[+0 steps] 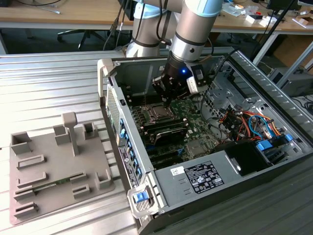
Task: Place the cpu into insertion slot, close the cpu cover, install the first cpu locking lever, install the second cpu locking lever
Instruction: 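Install the first cpu locking lever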
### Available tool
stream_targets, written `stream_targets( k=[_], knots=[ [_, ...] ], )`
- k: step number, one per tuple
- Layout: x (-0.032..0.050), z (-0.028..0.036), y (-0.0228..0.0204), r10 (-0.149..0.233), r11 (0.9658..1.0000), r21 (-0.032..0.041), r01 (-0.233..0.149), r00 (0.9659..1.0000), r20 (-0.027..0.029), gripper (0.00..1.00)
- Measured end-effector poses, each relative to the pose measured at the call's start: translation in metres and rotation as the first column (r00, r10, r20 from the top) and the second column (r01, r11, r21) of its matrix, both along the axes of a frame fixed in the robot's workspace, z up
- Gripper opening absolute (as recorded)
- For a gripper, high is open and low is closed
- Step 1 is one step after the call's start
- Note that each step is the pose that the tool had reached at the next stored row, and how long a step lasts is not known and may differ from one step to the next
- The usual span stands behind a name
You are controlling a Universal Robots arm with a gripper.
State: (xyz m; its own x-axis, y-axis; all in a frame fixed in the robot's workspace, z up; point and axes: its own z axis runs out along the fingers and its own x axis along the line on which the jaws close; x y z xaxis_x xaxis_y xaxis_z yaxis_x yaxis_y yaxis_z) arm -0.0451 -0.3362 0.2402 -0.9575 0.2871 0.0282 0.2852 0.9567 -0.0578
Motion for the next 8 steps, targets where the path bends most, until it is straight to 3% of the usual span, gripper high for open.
stream_targets(
  k=[8],
  knots=[
    [0.0000,0.0000,0.0000,0.028,0.9996,0.0000,-0.028,0.9996,-0.0001,0.11]
  ],
)
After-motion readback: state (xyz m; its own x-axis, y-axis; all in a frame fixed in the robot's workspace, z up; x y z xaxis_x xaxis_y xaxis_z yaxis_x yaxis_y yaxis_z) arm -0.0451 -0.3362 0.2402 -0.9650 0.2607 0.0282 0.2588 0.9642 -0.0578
